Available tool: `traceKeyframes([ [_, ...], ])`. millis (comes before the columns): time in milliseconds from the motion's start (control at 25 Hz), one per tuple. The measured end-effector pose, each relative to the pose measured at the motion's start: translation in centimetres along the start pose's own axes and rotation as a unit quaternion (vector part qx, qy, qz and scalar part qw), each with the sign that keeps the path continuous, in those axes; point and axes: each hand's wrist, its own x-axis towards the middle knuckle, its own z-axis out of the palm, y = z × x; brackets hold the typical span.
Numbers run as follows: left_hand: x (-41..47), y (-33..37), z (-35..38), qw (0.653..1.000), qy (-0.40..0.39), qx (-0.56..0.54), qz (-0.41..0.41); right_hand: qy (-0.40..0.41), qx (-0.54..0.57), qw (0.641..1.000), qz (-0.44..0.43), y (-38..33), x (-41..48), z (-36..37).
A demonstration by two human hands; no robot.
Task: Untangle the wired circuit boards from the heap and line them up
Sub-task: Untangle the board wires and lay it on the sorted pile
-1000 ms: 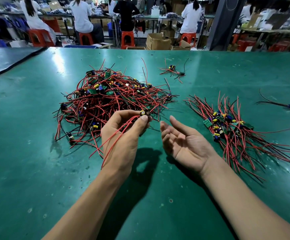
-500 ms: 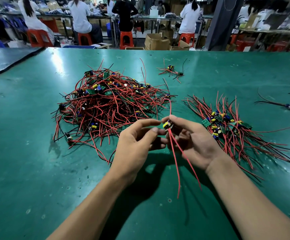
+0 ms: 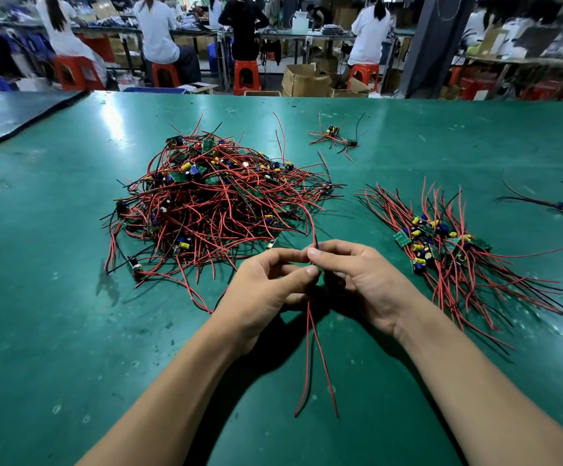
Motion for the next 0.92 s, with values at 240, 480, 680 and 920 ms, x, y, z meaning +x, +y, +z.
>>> traceKeyframes([
  [240, -0.1, 0.1, 0.0, 0.983, 0.004, 0.174, 0.052, 0.072, -0.067, 0.993, -0.063, 0.1, 0.0, -0.2],
  [480, -0.3, 0.2, 0.3, 0.985, -0.005, 0.153, 0.074, 0.005, -0.046, 0.999, -0.018, 0.0, 0.1, -0.3],
  [680, -0.1, 0.1, 0.4, 0.995, 0.006, 0.082, 0.053, -0.006, -0.023, 0.999, -0.030, 0.3, 0.4, -0.3],
  [920, -0.1, -0.1, 1.1, 0.994, 0.042, 0.086, 0.055, 0.068, -0.013, 0.993, -0.093, 0.9, 0.7, 0.5],
])
